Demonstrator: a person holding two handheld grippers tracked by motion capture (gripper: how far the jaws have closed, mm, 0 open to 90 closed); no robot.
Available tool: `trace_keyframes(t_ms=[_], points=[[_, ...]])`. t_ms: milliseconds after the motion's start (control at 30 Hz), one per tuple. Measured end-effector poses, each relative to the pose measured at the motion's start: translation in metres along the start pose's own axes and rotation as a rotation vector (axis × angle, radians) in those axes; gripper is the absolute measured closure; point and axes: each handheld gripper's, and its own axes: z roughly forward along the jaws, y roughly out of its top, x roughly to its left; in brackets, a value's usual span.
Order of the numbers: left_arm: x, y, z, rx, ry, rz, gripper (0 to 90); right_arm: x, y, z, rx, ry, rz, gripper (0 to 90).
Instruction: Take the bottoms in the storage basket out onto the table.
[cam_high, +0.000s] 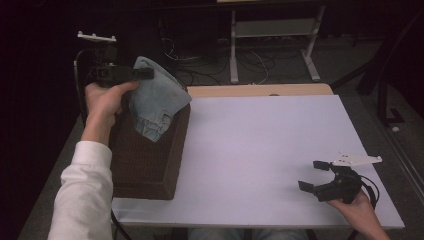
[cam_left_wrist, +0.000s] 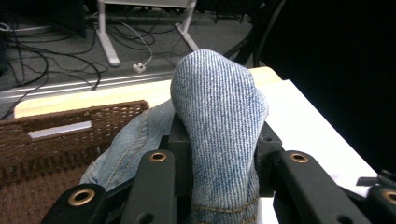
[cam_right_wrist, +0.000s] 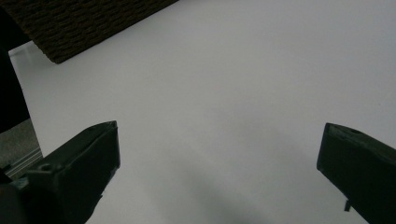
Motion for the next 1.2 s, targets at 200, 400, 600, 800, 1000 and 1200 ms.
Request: trace_keyframes(t_ms=[200,400,600,800,1000,1200], points=[[-0.008,0.003,-0.002,-0.005,-0.037,0.022,67.7,0.000,0.000,0.000,0.000,0.000,0.000,0.0],[-0.020,0.006,-0.001,0.010,-0.071,0.056,67.7,0.000,0.000,0.000,-0.003,0.000,0.000,0.0],[-0.038,0.008,0.004,0.046,-0.108,0.093,67.6,0.000,0.000,0.000,-0.001,0.001,0.000,0.0],[-0.057,0.011,0.011,0.068,-0.148,0.134,67.6,0.000,0.000,-0.001,-0.004,0.002,-0.001,0.0],[-0.073,0.012,0.024,0.096,-0.183,0.170,67.6,0.000,0.000,-0.002,-0.008,0.006,-0.001,0.0],[-0.088,0.011,0.036,0.124,-0.212,0.198,67.5,0.000,0.000,-0.002,-0.008,0.005,-0.001,0.0]])
